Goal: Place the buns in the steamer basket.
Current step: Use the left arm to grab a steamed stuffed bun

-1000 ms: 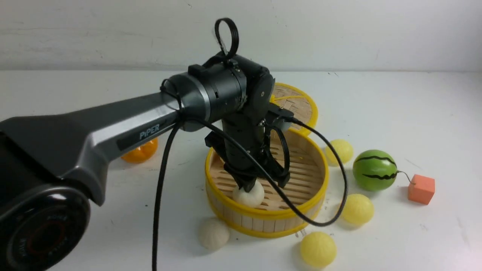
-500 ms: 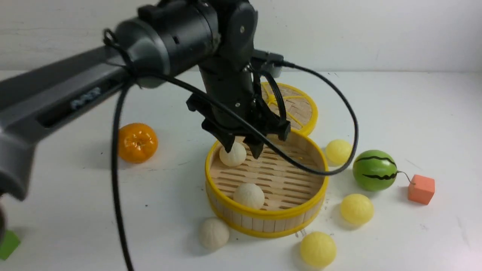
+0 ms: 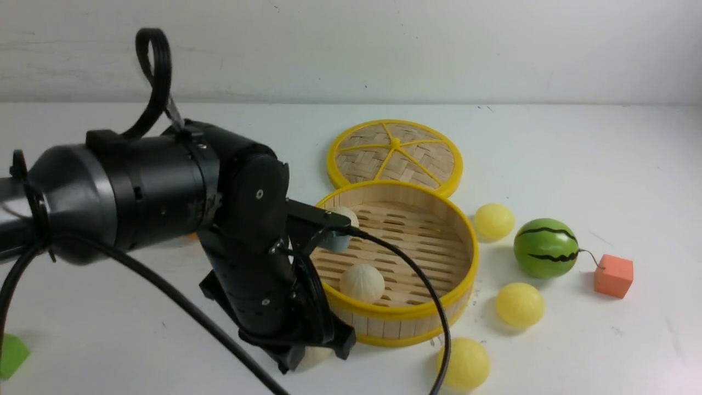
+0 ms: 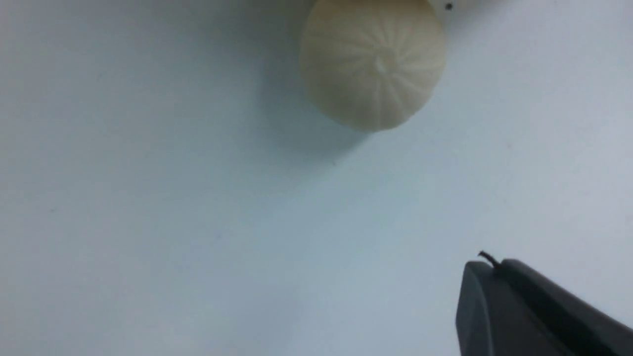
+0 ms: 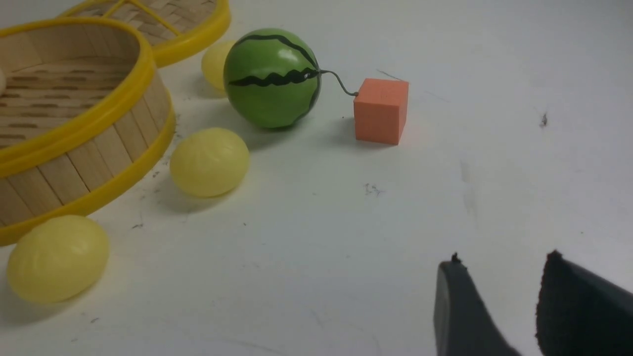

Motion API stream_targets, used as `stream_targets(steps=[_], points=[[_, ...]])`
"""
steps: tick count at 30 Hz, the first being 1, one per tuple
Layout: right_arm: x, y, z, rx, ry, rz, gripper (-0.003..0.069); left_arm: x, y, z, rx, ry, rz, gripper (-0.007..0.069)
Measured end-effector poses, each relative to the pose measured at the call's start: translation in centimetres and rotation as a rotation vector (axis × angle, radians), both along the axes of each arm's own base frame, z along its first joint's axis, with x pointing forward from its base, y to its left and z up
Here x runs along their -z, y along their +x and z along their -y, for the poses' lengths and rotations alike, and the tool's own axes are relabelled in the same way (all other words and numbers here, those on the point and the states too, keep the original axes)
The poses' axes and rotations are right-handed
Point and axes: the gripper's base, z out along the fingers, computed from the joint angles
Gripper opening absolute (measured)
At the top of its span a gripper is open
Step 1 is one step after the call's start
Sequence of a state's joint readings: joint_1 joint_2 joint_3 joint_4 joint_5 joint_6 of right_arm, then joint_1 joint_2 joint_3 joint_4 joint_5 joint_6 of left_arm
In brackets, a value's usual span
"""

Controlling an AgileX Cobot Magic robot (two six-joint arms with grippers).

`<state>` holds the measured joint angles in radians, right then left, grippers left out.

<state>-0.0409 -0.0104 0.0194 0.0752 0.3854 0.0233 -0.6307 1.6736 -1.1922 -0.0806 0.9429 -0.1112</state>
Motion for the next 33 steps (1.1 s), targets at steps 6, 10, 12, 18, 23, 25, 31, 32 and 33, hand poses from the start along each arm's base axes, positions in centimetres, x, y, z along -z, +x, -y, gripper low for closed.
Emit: stream_targets(steps=[6,10,12,18,23,25,31,32,33], points=[[0.0,0.0,0.0,0.000,0.000,0.000,0.0239,0.2,1.7,-0.5,0.001,-0.076,0.058,0.0179],[0.0,0.0,0.0,0.000,0.000,0.000,0.0239,1.0,2.0,0.1,0.045,-0.104,0.058,0.0252],[0.0,0.0,0.0,0.000,0.000,0.000,0.0239,1.3,2.1,0.1,0.051,-0.101,0.058,0.0258],[0.0,0.0,0.0,0.000,-0.002,0.000,0.0239,3.2,3.3,0.5,0.057,-0.070,0.092,0.0262],[0.0,0.0,0.0,0.000,-0.002,0.000,0.0239,3.3,3.6,0.5,0.060,-0.071,0.125,0.0262],[0.0,0.0,0.0,0.000,-0.002,0.000,0.0239,3.2,3.8,0.4,0.066,-0.067,0.141,0.0262],[0.0,0.0,0.0,0.000,-0.002,0.000,0.0239,4.6,4.5,0.6,0.086,-0.036,0.165,0.0260],[0.0,0.0,0.0,0.000,-0.002,0.000,0.0239,4.6,4.5,0.6,0.086,-0.036,0.165,0.0260],[0.0,0.0,0.0,0.000,-0.002,0.000,0.0239,5.0,4.7,0.7,0.090,-0.031,0.172,0.0253]])
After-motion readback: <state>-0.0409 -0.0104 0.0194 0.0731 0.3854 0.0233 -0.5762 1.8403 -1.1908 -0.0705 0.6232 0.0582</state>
